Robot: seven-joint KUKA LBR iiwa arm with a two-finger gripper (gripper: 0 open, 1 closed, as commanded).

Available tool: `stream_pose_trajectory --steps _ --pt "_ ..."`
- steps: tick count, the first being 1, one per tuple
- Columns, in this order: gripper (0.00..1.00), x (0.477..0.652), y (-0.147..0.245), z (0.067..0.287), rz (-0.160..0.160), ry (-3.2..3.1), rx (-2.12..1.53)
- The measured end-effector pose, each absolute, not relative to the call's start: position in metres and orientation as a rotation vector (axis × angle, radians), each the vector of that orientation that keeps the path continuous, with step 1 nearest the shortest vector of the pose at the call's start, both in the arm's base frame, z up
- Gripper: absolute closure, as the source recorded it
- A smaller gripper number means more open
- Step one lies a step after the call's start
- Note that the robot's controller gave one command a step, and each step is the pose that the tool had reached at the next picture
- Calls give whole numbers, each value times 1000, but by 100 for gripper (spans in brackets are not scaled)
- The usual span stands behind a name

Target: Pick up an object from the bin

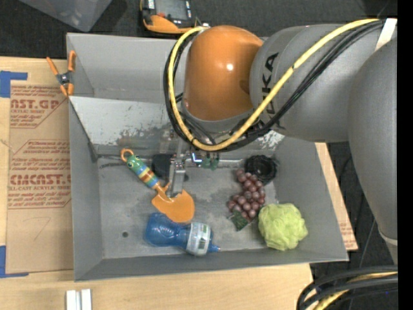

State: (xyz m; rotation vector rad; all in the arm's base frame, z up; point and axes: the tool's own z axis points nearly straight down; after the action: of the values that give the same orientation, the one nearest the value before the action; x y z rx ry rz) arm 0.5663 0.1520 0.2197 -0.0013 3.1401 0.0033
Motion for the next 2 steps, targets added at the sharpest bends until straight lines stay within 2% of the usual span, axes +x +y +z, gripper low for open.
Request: stream_pose_trajectory --steps 1,2 --pt "0 566 152 220 3 3140 -2" --pt "0 498 153 179 2 3143 -122"
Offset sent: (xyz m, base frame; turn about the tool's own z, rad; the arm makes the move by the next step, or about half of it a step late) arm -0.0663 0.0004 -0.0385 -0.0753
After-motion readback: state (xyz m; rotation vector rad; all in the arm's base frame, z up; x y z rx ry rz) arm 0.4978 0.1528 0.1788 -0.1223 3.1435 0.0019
